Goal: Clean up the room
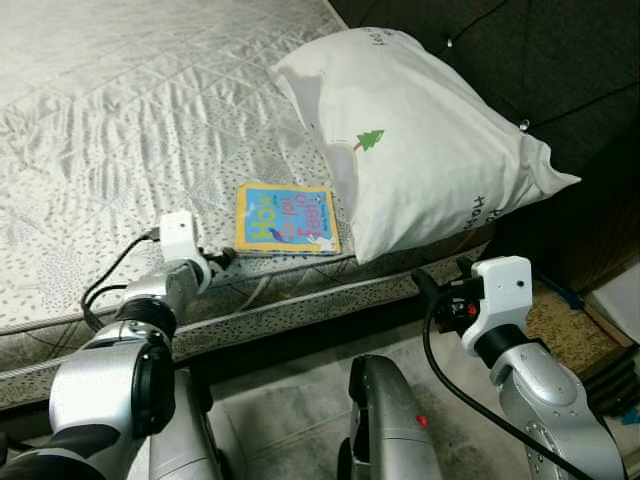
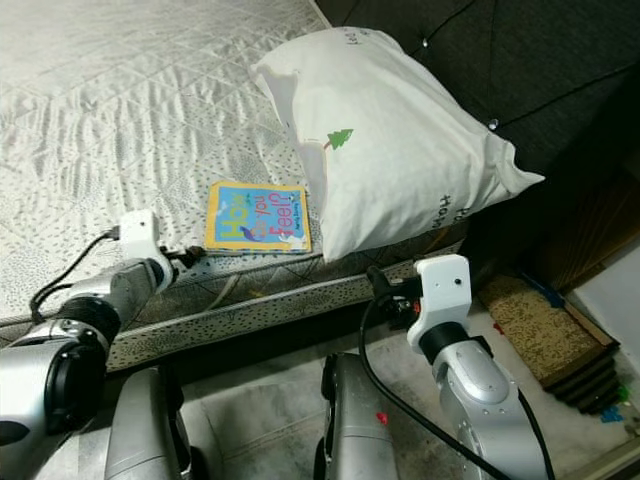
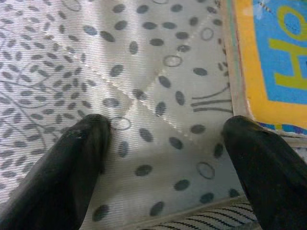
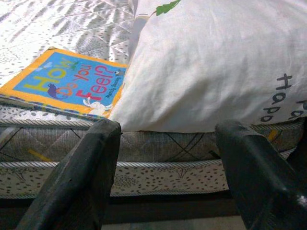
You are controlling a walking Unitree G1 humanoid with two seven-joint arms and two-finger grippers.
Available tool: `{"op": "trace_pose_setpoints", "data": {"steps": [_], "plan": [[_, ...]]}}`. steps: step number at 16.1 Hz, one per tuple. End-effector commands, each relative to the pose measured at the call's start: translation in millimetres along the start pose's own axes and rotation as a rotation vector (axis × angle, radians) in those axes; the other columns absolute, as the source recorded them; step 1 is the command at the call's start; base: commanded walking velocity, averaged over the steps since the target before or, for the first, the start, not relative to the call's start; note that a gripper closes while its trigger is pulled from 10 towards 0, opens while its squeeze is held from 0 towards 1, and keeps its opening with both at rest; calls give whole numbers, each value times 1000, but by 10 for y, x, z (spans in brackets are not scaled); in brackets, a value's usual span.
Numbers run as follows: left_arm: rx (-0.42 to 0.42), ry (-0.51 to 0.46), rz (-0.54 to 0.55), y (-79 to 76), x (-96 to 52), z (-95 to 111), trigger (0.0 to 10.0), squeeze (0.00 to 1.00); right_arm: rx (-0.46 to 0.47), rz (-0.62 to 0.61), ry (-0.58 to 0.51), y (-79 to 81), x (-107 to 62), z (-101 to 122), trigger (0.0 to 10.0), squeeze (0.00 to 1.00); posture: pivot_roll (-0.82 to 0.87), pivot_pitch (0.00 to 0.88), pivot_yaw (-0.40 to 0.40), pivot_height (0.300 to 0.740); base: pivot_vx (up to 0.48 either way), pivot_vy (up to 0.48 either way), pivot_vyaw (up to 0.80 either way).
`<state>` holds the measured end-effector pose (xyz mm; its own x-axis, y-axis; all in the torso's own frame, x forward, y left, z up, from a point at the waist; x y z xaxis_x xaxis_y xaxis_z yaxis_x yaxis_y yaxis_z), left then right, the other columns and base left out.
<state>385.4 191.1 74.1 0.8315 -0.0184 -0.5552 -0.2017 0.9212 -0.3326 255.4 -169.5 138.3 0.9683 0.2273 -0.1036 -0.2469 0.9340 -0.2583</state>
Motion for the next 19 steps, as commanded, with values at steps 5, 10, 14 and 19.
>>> {"op": "trace_pose_setpoints", "data": {"steps": [5,10,14,19], "plan": [[4,4,3,-66,11,-18,10000,0,0,-30,30,-70,-123,-41,10000,0,-234,136,-69,534,0,0,0],[-63,-21,37,18,10,-91,10000,0,16,-12,43,-27,-177,-30,10000,0,-211,189,-81,534,0,0,0],[-34,-103,80,119,-25,121,10000,0,39,19,76,-20,-302,-47,10000,0,-216,237,-88,534,0,0,0],[-20,-113,97,184,-45,201,10000,0,42,20,119,-43,-443,-54,10000,0,-229,290,-87,534,0,0,0]]}}
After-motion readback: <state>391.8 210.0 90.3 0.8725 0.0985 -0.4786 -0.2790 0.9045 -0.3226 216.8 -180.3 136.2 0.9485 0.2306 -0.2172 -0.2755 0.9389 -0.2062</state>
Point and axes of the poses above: a point about 5 cm out from each wrist's last joint towards the gripper, its own x axis pointing out of the wrist towards the gripper, its own z axis along the axis of the wrist's last joint, y = z × x, the point moved 2 cm from there along x, pointing out of the wrist towards the gripper, and after that the axes turned 12 degrees about -x, right-handed, at the moved point
